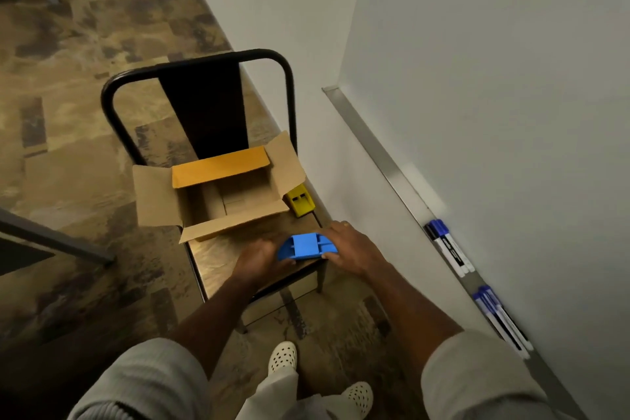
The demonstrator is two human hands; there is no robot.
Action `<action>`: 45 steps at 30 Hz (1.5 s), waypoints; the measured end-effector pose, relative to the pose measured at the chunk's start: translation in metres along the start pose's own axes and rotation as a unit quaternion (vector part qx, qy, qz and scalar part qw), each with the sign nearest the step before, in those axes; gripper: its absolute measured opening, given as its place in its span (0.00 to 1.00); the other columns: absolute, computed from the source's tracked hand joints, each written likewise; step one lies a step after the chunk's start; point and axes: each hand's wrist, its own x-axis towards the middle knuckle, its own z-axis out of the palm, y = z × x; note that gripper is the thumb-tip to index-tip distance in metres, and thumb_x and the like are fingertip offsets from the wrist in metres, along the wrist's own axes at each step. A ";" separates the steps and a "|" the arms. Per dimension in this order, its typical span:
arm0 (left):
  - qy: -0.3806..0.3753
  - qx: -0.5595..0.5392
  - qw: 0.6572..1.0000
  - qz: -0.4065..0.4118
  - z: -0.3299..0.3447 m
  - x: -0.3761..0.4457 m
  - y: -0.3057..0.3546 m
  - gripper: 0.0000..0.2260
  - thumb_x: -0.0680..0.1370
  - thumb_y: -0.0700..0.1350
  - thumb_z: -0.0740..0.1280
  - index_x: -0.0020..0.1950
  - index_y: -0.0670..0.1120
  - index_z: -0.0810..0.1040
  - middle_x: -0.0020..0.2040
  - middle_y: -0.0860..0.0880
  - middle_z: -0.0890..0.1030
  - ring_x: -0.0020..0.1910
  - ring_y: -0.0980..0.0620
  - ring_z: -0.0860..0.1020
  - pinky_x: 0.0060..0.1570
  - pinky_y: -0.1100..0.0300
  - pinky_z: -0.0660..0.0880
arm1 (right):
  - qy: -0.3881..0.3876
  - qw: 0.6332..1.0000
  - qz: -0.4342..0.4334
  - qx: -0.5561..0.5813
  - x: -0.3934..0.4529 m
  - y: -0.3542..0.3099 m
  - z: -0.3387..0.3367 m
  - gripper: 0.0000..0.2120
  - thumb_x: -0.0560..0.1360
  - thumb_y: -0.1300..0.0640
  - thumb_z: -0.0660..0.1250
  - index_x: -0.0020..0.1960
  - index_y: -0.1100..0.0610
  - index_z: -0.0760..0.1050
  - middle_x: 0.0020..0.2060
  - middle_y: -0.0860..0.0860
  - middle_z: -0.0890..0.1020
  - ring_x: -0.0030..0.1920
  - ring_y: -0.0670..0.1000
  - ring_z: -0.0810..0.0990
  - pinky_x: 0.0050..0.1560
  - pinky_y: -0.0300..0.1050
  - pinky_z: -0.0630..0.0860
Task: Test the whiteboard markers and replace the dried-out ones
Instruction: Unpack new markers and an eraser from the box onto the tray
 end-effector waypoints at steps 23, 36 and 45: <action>-0.064 0.027 0.894 0.442 0.090 0.024 0.326 0.27 0.73 0.49 0.76 0.70 0.46 0.75 0.63 0.48 0.76 0.59 0.49 0.76 0.55 0.52 0.80 | 0.279 0.906 0.315 0.043 -0.344 0.149 0.003 0.27 0.74 0.50 0.73 0.70 0.55 0.72 0.61 0.52 0.77 0.59 0.52 0.75 0.53 0.46 0.79; -0.085 0.040 0.823 0.560 0.214 -0.047 0.462 0.23 0.68 0.51 0.79 0.60 0.47 0.78 0.57 0.48 0.81 0.53 0.48 0.79 0.54 0.53 0.77 | 0.326 0.843 0.420 0.078 -0.524 0.190 0.076 0.23 0.74 0.50 0.73 0.66 0.55 0.75 0.61 0.52 0.78 0.62 0.53 0.75 0.57 0.48 0.79; -0.089 0.060 0.810 0.576 0.268 -0.067 0.482 0.23 0.64 0.48 0.82 0.56 0.45 0.80 0.54 0.46 0.82 0.50 0.46 0.81 0.51 0.52 0.79 | 0.331 0.833 0.432 0.099 -0.561 0.207 0.123 0.21 0.75 0.51 0.73 0.65 0.57 0.75 0.61 0.54 0.78 0.62 0.54 0.77 0.59 0.47 0.79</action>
